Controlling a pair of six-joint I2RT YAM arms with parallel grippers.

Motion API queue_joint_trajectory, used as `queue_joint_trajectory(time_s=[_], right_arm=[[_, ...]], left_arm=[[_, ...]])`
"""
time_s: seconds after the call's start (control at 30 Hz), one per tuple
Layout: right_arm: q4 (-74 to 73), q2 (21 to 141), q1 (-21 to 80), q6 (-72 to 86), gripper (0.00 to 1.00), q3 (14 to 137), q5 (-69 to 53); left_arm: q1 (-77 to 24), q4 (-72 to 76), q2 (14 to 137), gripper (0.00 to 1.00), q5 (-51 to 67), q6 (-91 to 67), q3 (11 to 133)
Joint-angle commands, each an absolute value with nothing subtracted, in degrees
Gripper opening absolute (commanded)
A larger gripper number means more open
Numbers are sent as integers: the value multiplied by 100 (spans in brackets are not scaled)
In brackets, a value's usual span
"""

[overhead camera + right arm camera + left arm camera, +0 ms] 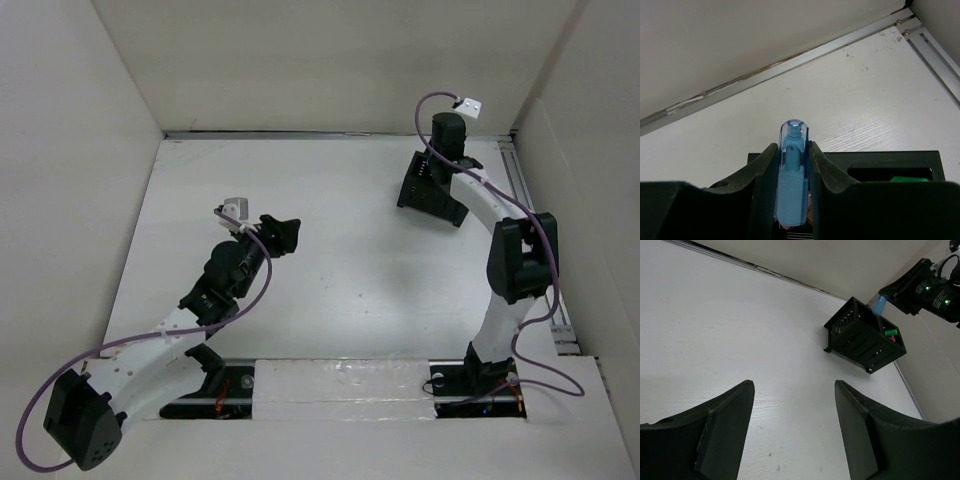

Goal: Organize the desk

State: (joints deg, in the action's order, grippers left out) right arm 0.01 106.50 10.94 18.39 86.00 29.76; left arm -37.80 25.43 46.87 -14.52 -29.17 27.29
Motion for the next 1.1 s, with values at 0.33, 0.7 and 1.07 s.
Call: queue_joint_trajectory(time_s=[0.33,0.7,1.07], right_arm=[[352,10380,1371,1521,64,8236,3542],[324,8001,2336,2013,35,6770,2692],[-148,4968,4947,1791,5,4460,1415]], left_arm=[[-3797,2725,4728,62,-1432,-2830,2997],[-3797,2883,4483,65,-1591,-2786,2813],[-3797,1936,3562,65,-2872,-3417,2813]])
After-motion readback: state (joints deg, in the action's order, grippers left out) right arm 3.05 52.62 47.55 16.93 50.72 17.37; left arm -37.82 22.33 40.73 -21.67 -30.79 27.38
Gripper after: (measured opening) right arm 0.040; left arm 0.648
